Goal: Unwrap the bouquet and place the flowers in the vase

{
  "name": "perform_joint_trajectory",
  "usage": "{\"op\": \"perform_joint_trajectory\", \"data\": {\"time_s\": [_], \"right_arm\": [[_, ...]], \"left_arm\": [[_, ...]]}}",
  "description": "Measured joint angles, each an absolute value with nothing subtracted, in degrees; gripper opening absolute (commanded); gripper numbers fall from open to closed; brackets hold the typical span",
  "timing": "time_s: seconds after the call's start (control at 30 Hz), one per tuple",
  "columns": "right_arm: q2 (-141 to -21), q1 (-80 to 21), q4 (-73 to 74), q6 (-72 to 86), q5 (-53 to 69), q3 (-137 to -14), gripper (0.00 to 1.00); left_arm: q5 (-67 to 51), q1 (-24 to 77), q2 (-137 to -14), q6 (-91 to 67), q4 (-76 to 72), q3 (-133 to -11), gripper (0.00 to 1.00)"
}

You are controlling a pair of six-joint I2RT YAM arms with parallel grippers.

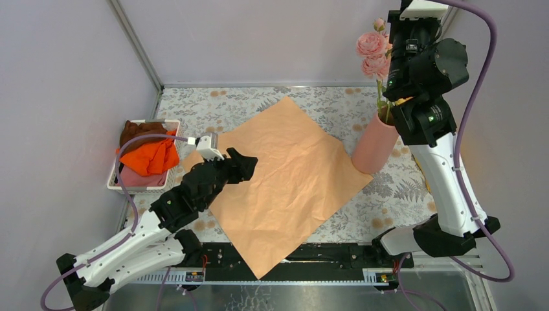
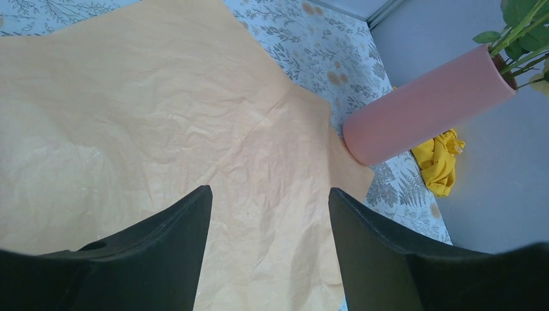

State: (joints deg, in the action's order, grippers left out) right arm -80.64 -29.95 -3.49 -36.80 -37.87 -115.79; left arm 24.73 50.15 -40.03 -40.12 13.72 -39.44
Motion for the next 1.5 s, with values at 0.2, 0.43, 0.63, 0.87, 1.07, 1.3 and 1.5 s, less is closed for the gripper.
{"op": "perform_joint_trajectory", "data": {"time_s": [0.2,0.43,0.63,0.87,1.07,1.3,1.5], "right_arm": [[-81.0,-29.8,-1.8,-34.5,-36.8,-115.9,0.0],[-78.1,-28.9,-2.4,-32.3,-36.9,-109.1,0.0],[-76.7,-27.1,-1.5,-29.4,-36.9,-104.6,0.0],[-74.6,-24.3,-0.2,-25.0,-36.8,-100.8,0.0],[-73.1,-23.4,0.6,-22.1,-37.0,-98.3,0.06],[-72.1,-22.8,3.7,-19.1,-37.6,-98.0,0.25],[-71.7,-22.5,6.8,-16.2,-38.4,-97.3,0.49]], "left_arm": [[24.8,50.2,-40.0,-40.1,13.7,-39.5,0.73],[24.7,50.2,-40.0,-40.1,13.8,-39.5,0.73],[24.7,50.2,-40.0,-40.1,13.7,-39.5,0.74],[24.7,50.2,-40.0,-40.1,13.7,-39.5,0.74],[24.7,50.2,-40.0,-40.1,13.7,-39.5,0.74],[24.7,50.2,-40.0,-40.1,13.7,-39.5,0.74],[24.7,50.2,-40.0,-40.1,13.7,-39.5,0.74]]}}
